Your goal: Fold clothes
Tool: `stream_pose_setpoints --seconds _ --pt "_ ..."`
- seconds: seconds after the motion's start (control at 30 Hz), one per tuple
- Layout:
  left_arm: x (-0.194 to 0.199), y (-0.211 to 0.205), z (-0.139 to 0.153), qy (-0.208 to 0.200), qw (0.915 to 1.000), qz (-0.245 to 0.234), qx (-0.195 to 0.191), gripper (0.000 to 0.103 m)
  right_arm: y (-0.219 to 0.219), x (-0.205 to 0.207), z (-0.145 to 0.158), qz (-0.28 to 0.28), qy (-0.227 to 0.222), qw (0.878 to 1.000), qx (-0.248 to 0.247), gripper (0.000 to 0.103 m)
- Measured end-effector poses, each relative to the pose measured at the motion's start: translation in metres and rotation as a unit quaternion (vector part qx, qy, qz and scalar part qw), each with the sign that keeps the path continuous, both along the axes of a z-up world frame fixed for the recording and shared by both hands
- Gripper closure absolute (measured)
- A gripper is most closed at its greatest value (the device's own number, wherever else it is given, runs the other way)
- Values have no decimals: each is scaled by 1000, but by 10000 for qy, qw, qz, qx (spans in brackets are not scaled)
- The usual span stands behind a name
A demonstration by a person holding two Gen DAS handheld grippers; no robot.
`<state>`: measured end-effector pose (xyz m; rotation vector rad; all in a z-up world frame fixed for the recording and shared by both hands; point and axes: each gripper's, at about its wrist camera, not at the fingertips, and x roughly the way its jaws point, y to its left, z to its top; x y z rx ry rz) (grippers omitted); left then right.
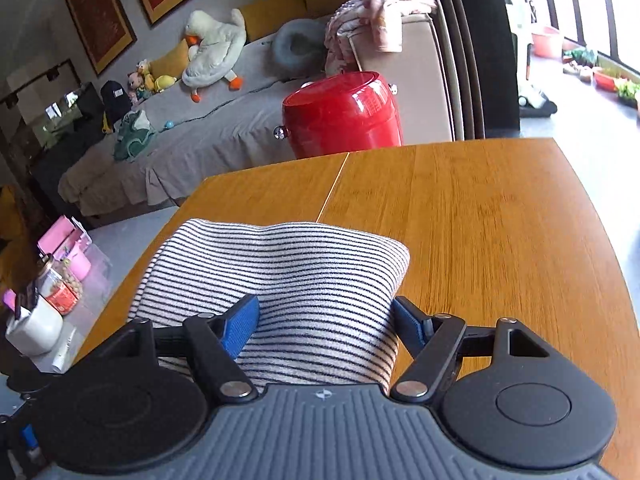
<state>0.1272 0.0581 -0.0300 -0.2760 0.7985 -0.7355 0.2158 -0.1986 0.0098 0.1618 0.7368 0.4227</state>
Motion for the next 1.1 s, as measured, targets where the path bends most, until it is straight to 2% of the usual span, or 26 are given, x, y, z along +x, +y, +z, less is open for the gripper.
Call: stream_pose_setpoints --seconds 0.1,0.23,0.3,0.37,0.47,0.53,0.6,0.7,0.87,1.03,1.1 --pt "-6 -5 -1 -40 10000 -50 -22 19 3 -5 7 114 -238 9992 -292 30" --pt "-7 2 -2 48 9998 7 -198 21 2 -35 20 285 -599 9969 -421 31" --pt "-8 8 0 29 9996 66 -257 28 3 -54 26 482 -845 9937 -549 41" --pt "-11 15 6 -92 9993 193 -297 34 6 -71 32 710 -964 9916 -494 45" --pt "-10 28 12 -240 9979 549 -238 43 16 -86 24 1070 -730 9904 -480 45" --pt "-7 35 15 -294 9964 770 -176 44 28 -96 9 1201 -833 9851 -903 43" --pt "-3 31 10 -212 9968 776 -41 52 38 -106 5 1267 -1132 9772 -1275 43" --pt "-3 23 5 -200 9970 731 148 52 36 -112 15 1266 -1135 9780 -1208 41" --pt "-4 23 10 -260 9969 737 85 52 29 -124 16 1240 -1177 9779 -1199 38" --pt "-2 22 5 -139 9973 721 -4 52 19 -124 20 1133 -1186 9829 -841 37" --pt "1 23 3 -42 9974 713 -115 52 21 -129 21 1270 -1172 9815 -822 31"
